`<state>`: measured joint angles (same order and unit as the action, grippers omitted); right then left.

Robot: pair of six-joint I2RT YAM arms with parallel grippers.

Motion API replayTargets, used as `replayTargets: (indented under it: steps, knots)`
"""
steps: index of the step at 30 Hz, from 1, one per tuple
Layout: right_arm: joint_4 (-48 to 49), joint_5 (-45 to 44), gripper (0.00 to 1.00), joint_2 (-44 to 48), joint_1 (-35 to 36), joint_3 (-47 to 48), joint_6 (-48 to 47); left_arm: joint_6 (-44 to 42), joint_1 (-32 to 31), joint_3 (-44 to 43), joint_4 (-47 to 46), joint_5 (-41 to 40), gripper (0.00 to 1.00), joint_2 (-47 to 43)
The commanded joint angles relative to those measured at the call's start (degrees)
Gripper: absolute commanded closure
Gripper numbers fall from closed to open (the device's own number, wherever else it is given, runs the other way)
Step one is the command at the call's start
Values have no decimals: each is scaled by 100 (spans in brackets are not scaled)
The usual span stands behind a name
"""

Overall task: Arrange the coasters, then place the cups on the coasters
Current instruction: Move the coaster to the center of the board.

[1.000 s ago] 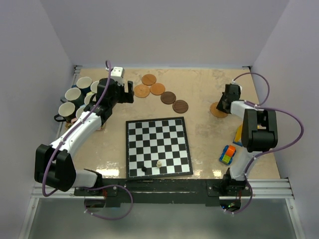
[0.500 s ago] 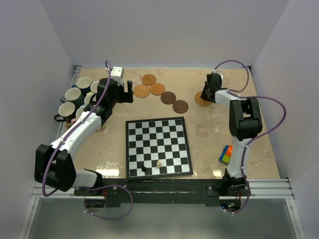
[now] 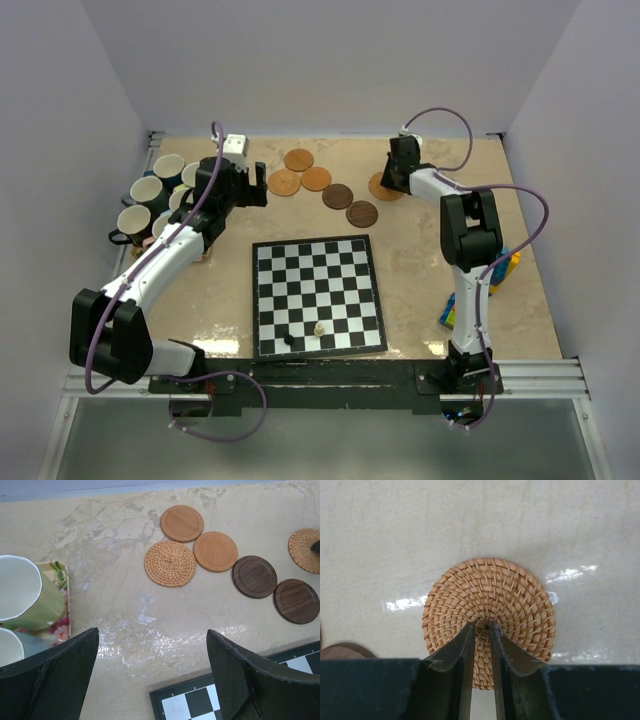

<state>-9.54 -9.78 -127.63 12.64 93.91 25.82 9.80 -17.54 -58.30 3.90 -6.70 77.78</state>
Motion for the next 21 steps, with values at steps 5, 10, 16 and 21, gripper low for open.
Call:
replayTargets:
  steps: [5,10,16,21]
  knots:
    - [-522,126,78,-367,361,356,177,-75,-4,-6,-276,-24,7,-17]
    - [-505,134,78,-385,467,383,186,-75,-4,-14,-258,-24,7,-26]
    - [-461,152,78,-376,520,383,178,-75,-4,-14,-267,-16,7,-35]
    - [-461,178,78,-411,537,479,142,-75,-4,-14,-258,-16,7,-52]
